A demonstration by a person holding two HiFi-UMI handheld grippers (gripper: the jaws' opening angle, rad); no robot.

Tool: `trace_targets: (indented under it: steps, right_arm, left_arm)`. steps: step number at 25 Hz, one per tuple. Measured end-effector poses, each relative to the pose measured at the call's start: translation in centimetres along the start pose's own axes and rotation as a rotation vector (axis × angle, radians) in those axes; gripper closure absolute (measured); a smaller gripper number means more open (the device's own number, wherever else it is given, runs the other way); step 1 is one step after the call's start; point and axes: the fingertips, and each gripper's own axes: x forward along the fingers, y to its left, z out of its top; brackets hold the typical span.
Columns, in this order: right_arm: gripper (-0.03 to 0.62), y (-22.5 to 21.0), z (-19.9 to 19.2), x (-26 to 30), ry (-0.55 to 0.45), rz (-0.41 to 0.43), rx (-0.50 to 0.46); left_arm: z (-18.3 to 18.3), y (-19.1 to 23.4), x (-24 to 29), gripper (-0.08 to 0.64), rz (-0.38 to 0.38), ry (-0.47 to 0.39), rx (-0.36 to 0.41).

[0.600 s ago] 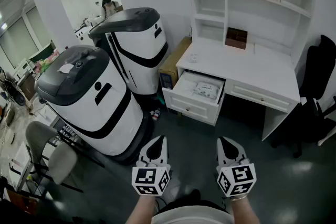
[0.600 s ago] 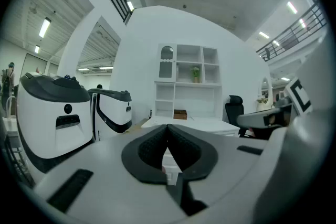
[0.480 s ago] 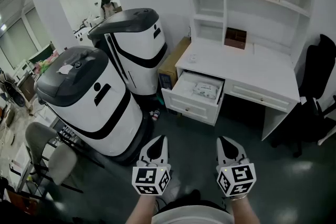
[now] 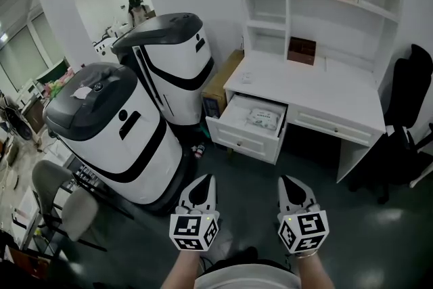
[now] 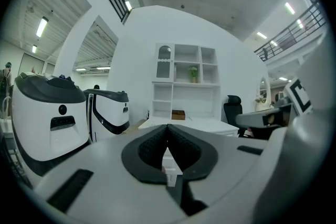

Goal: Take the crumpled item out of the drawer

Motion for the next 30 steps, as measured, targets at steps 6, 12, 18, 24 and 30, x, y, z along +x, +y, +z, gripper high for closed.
trace_targets:
  steps: [6, 12, 18, 24, 30]
  right_arm:
    - [0.591, -0.9, 0.1, 0.2, -0.014, -0.011, 0.017]
    - [0.591, -2.0, 0.1, 0.3, -0.018, -0.011, 0.028]
    - [0.591, -2.4, 0.1, 0.6, -0.014, -0.010, 0.040]
    - [0.591, -3.1, 0.0, 1.6, -0.008, -0.012, 0.055]
    - [0.591, -4.1, -0.2, 3.9, 0.002, -0.020, 0.070]
  left_arm:
    - [0.0, -0.1, 0.6, 0.566, 0.009, -0.001, 0.005]
    - [-0.2, -0.1, 1.1, 0.565, 0.033, 0.002, 0.002]
    - [-0.5, -0.1, 1.4, 0.529, 0.044, 0.016, 0.010]
    - [-0.9, 0.3, 2.6, 0.489, 0.044, 0.036, 0.014]
    - [-1.3, 1.4, 5.0, 0.448, 0.044, 0.057, 0.013]
